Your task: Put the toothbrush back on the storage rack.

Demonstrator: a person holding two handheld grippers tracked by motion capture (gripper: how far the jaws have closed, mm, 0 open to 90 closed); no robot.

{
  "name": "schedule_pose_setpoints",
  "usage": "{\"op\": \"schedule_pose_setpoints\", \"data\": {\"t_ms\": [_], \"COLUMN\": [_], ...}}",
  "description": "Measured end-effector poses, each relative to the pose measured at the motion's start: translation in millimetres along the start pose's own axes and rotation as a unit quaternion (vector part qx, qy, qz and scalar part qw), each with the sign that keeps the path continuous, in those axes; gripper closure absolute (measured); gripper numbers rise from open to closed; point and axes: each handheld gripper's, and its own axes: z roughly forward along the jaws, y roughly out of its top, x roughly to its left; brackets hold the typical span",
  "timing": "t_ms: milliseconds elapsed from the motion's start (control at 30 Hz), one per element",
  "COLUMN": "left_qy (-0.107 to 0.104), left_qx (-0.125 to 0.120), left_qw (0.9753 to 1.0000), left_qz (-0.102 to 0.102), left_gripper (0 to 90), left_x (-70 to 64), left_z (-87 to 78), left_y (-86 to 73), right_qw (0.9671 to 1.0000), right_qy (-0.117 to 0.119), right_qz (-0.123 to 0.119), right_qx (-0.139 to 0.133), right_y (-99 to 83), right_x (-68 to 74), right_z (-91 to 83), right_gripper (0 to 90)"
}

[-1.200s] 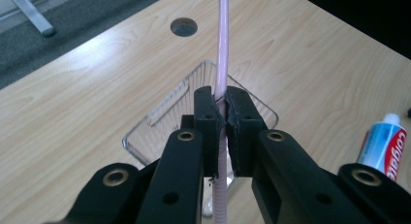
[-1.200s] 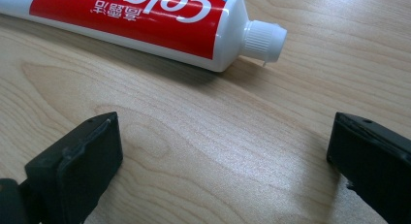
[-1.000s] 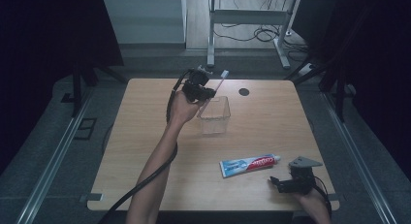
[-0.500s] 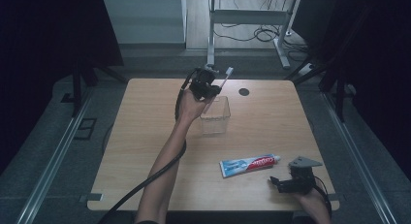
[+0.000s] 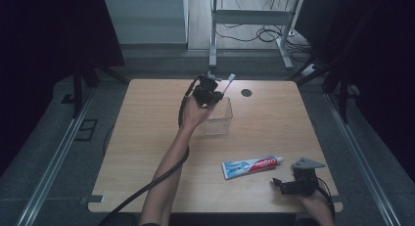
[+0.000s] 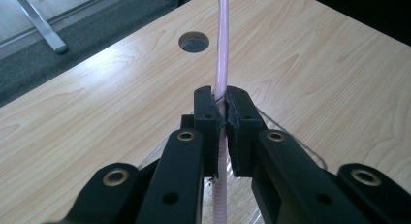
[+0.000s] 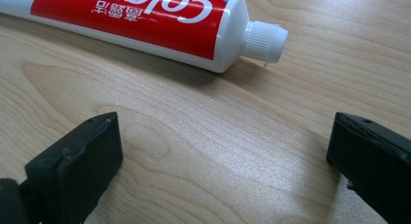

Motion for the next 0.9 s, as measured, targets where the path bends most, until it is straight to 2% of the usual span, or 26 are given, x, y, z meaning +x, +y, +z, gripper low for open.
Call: {"op": "schedule_pose_setpoints", "data": {"t_ms": [400, 900], "left_qy": [0.001, 0.000], "left_qx": [0.012, 0.028], "left_qw": [0.9999, 0.9995], "left_qz": [0.006, 0.017], "left_gripper": [84.3, 84.3], "left_x": [0.3, -6.6], "left_z": [11.2, 19.4], "left_y": [-18.4, -25.9], "right_qw": [1.0000, 1.0000], "right_qy": [0.000, 0.001], "right_qz": [-0.001, 0.001], "right_qx": [0.000, 0.001], "right_y": [0.0, 0.0], "right_x": [-0.1, 0.1], "right_z": [0.0, -0.1], "right_gripper": [0.0, 0.0]}}
